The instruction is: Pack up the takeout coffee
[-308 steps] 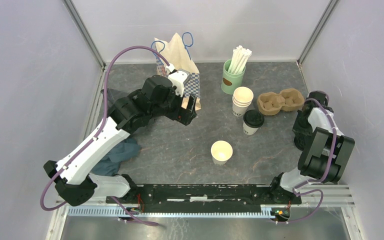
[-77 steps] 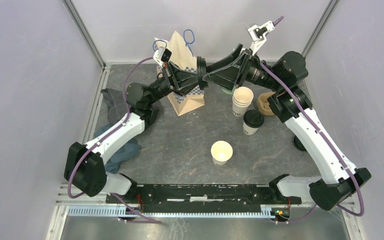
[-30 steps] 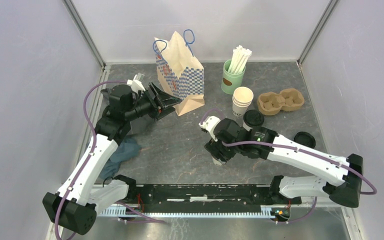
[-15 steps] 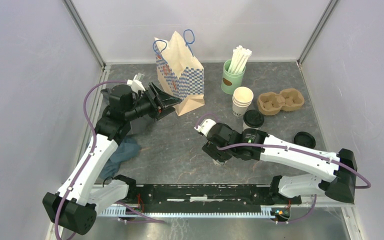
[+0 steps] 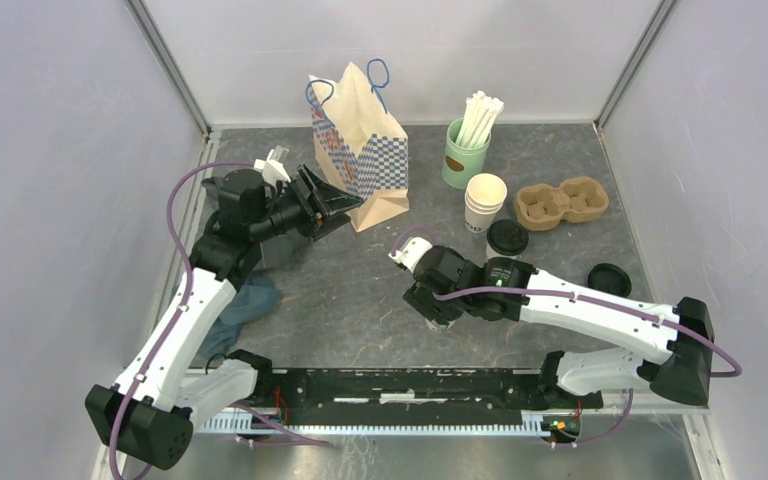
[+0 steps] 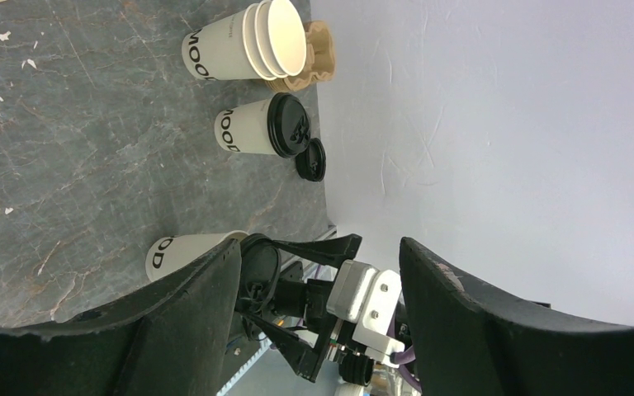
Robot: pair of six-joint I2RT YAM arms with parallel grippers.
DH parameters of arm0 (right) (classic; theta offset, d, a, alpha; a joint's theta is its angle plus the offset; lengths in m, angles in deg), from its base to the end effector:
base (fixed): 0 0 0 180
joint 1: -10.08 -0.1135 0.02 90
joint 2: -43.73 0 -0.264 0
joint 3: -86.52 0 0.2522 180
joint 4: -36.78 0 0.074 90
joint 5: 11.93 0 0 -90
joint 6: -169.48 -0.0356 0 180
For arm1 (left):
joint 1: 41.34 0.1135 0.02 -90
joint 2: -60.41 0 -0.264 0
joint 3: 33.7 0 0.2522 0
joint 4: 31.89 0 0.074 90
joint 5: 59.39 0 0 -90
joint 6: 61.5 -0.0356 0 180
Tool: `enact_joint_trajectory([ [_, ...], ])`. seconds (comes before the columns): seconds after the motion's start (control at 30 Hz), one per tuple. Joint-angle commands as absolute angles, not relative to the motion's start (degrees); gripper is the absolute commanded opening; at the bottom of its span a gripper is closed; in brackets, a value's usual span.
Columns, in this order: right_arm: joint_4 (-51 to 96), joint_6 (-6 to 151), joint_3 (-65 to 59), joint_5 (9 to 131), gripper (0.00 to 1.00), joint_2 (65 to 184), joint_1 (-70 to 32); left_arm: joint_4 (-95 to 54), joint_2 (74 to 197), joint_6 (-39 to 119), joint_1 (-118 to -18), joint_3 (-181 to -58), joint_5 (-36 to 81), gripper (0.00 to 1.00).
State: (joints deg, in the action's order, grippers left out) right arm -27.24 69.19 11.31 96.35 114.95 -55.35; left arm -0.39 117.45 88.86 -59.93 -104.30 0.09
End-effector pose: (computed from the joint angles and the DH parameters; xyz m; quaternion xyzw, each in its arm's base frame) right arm 0.1101 0.2140 0.2876 -0.4050 0.8644 0.0355 0.2957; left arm 0.2038 -0.0876 0.3619 -0.1335 0.7841 -0.5251 0.3027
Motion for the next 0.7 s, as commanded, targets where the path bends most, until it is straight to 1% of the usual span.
enact_joint_trajectory([
  [0.0, -25.6, 67.6, 12.1, 97.8, 0.83, 114.8, -55.7, -0.2, 116.9, 85.9, -59.7, -105.9, -1.0, 0.77],
  [0.67, -23.7, 68.0, 12.6, 99.8, 0.87, 115.9, -55.7, -0.2, 116.7, 86.1, -59.7, -106.0, -1.0, 0.78],
])
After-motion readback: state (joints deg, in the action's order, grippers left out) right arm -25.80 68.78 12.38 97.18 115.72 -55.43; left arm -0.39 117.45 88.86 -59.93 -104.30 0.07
